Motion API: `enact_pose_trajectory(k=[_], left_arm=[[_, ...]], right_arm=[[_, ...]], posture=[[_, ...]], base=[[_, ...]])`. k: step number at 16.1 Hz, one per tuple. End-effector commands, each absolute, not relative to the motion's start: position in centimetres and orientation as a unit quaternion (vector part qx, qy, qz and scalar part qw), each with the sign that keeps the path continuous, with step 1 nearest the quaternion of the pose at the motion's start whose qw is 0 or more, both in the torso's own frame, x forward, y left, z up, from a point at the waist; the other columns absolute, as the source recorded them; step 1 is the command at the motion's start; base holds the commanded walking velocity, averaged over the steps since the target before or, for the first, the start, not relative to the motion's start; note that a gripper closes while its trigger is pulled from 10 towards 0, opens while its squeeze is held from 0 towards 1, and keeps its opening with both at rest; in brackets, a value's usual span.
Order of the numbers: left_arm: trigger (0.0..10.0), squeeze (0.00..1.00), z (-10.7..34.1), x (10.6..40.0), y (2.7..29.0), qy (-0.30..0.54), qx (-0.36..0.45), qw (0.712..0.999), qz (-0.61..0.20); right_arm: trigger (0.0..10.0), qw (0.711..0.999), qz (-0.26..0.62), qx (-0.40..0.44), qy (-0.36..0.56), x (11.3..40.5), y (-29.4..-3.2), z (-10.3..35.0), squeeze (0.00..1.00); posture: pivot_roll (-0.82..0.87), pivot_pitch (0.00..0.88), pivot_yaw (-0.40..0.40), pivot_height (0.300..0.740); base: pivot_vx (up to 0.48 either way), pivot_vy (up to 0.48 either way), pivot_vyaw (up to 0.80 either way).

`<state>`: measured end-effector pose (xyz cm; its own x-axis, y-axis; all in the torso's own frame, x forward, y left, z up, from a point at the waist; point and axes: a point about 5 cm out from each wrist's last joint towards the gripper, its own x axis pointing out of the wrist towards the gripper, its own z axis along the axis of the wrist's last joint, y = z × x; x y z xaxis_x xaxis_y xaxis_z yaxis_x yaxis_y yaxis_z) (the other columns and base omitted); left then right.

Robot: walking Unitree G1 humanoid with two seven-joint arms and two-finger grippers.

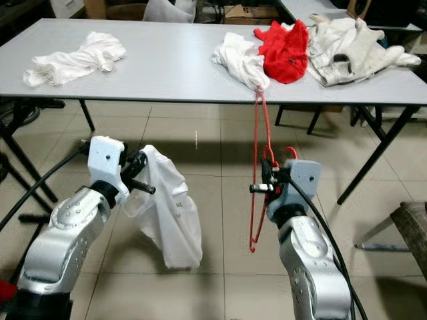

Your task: Hang hanger

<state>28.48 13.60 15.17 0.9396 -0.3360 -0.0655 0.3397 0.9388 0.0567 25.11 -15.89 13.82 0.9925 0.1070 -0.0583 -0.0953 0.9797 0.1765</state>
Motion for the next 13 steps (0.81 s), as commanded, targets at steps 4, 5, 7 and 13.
enact_pose_trajectory(k=[4,5,7,13], left_arm=[[10.0,0.00,15.94,28.69,12.95,0.010,0.029,0.983,-0.183],[10.0,0.00,15.91,28.66,12.93,0.010,0.029,0.983,-0.183],[10.0,0.00,15.89,28.65,12.88,0.010,0.028,0.983,-0.184],[10.0,0.00,15.83,28.59,12.79,0.010,0.025,0.983,-0.183]], right_arm=[[10.0,0.995,0.033,0.088,0.015,25.17,-16.64,14.43,0.00],[10.0,0.995,0.029,0.092,0.014,25.23,-16.63,14.50,0.00],[10.0,0.995,0.032,0.090,0.021,25.33,-16.60,14.47,0.00],[10.0,0.995,0.042,0.088,0.015,25.11,-16.44,14.62,0.00]], posture=[[-0.13,0.041,0.012,0.740],[-0.13,0.040,0.012,0.740],[-0.13,0.039,0.008,0.740],[-0.14,0.042,0.005,0.740]], base=[[0.267,0.000,-0.80],[0.266,0.000,-0.78],[0.266,0.000,-0.73],[0.268,0.000,-0.32]])
